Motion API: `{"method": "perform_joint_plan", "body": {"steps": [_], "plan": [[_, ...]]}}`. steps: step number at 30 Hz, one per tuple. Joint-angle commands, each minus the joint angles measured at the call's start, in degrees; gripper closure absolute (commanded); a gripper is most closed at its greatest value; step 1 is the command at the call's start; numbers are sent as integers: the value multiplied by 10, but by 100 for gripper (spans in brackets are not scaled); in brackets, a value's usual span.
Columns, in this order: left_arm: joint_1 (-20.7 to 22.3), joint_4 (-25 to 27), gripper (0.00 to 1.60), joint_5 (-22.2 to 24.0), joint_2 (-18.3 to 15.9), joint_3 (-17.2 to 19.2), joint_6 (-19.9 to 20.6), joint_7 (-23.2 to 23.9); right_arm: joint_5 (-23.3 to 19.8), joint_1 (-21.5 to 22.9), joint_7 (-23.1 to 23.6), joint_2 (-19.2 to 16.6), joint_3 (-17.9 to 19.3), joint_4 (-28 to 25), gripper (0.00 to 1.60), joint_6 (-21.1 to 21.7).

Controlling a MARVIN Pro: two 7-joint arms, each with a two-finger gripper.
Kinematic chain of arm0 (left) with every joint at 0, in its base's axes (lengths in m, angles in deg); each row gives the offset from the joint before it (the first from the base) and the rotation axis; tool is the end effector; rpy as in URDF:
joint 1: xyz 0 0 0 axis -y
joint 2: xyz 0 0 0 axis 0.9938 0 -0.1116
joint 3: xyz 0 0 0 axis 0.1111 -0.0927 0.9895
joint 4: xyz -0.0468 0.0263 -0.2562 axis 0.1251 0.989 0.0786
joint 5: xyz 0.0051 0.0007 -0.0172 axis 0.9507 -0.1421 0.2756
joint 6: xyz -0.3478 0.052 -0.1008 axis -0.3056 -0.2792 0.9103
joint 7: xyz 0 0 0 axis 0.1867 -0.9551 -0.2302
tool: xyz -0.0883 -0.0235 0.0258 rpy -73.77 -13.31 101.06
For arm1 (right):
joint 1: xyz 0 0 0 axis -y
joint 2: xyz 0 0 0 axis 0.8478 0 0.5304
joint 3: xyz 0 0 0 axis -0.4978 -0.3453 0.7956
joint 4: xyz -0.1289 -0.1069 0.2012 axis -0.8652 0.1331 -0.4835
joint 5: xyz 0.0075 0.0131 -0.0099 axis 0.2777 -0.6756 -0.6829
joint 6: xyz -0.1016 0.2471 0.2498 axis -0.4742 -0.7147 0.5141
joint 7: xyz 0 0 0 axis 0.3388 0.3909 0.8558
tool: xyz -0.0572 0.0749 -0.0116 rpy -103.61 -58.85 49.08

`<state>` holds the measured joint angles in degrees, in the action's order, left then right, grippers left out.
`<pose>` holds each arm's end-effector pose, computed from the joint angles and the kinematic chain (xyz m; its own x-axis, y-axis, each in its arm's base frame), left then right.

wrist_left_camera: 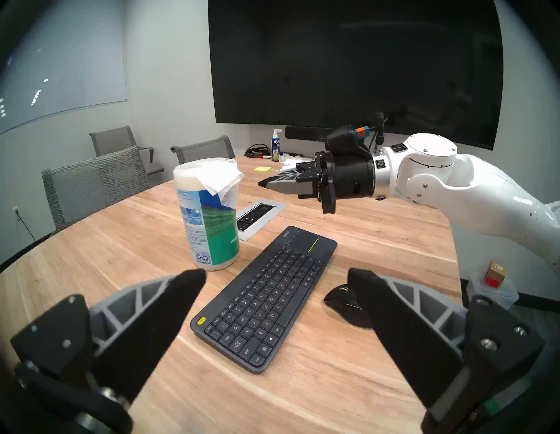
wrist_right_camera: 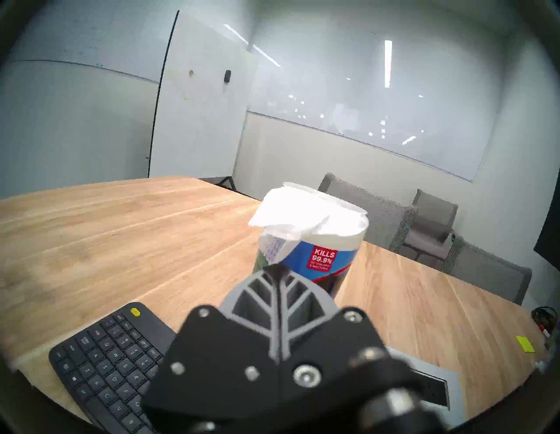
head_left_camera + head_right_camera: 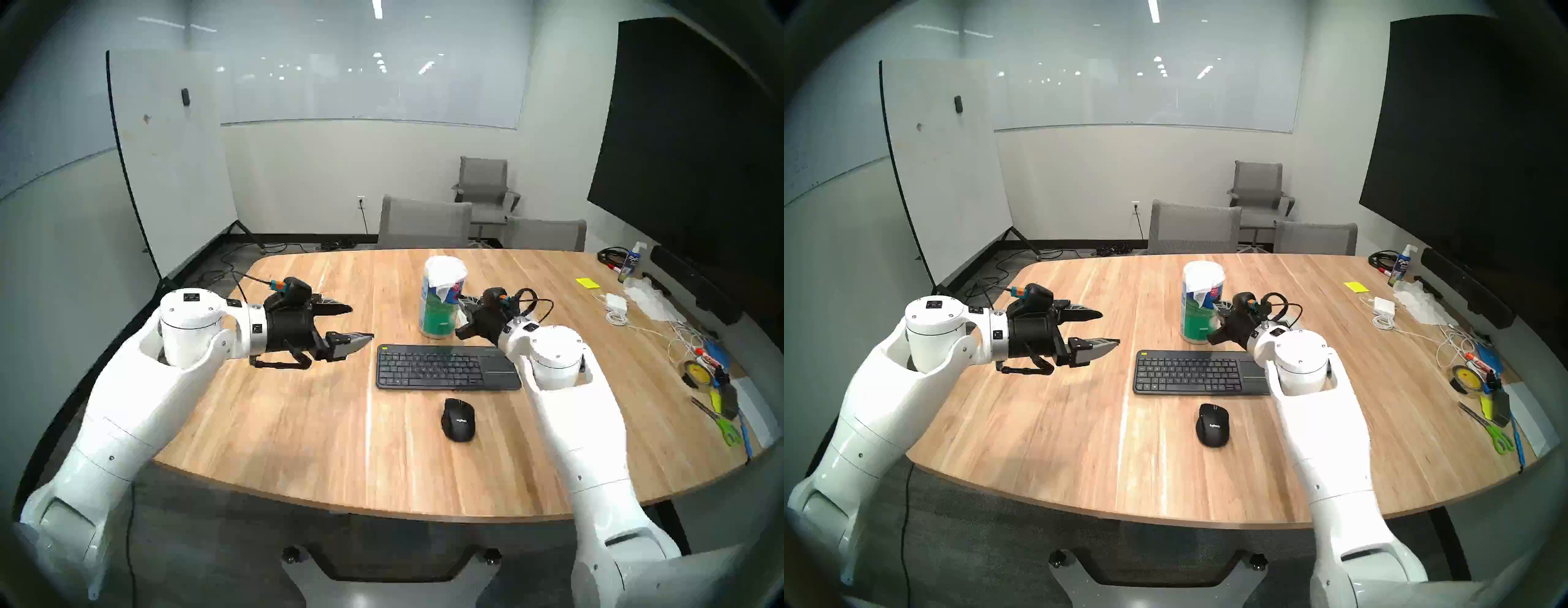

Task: Wipe the keyboards and mice with a disinfecting wipe, then set the wipe down

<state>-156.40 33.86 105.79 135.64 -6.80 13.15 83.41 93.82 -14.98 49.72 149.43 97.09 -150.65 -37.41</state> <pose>0.4650 -0.0146 -0.1265 0.1273 -0.2533 0.9590 -0.8623 -0.5060 -0.0192 0.5369 -0.0058 -0.1777 -0.0367 0.3054 0.9515 0.4376 -0.8511 0.2901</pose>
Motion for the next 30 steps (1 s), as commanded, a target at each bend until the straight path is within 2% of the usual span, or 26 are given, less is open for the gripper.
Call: {"method": "perform_joint_plan", "body": {"steps": [1, 5, 6, 7, 8, 9, 10, 11, 12, 13, 14, 22, 25, 30], "plan": [[4, 6, 0, 1, -1, 4, -1, 0, -21, -12, 26, -13, 15, -44, 160, -2], [4, 6, 0, 1, -1, 4, -1, 0, -33, -15, 51, -17, 19, -44, 160, -4], [4, 6, 0, 1, -1, 4, -1, 0, -34, -17, 54, -17, 20, -45, 150, -6], [4, 6, 0, 1, -1, 4, -1, 0, -36, -20, 59, -18, 19, -47, 135, -7], [4, 6, 0, 1, -1, 4, -1, 0, -36, -23, 60, -17, 20, -50, 112, -6], [4, 6, 0, 1, -1, 4, -1, 0, -38, -25, 64, -16, 20, -53, 105, -6], [4, 6, 0, 1, -1, 4, -1, 0, -38, -27, 66, -15, 20, -55, 88, -6], [4, 6, 0, 1, -1, 4, -1, 0, -38, -28, 67, -14, 19, -57, 83, -7], [4, 6, 0, 1, -1, 4, -1, 0, -38, -29, 69, -13, 18, -58, 51, -8], [4, 6, 0, 1, -1, 4, -1, 0, -39, -29, 74, -13, 15, -57, 29, -13], [4, 6, 0, 1, -1, 4, -1, 0, -38, -29, 77, -13, 13, -57, 0, -16], [4, 6, 0, 1, -1, 4, -1, 0, -21, -15, 65, -1, -11, -59, 0, -26], [4, 6, 0, 1, 0, 4, -1, 0, -7, -13, 51, 4, -21, -59, 0, -49], [4, 6, 0, 1, -1, 4, -1, 0, 5, -8, 39, 14, -33, -61, 0, -44]]}}
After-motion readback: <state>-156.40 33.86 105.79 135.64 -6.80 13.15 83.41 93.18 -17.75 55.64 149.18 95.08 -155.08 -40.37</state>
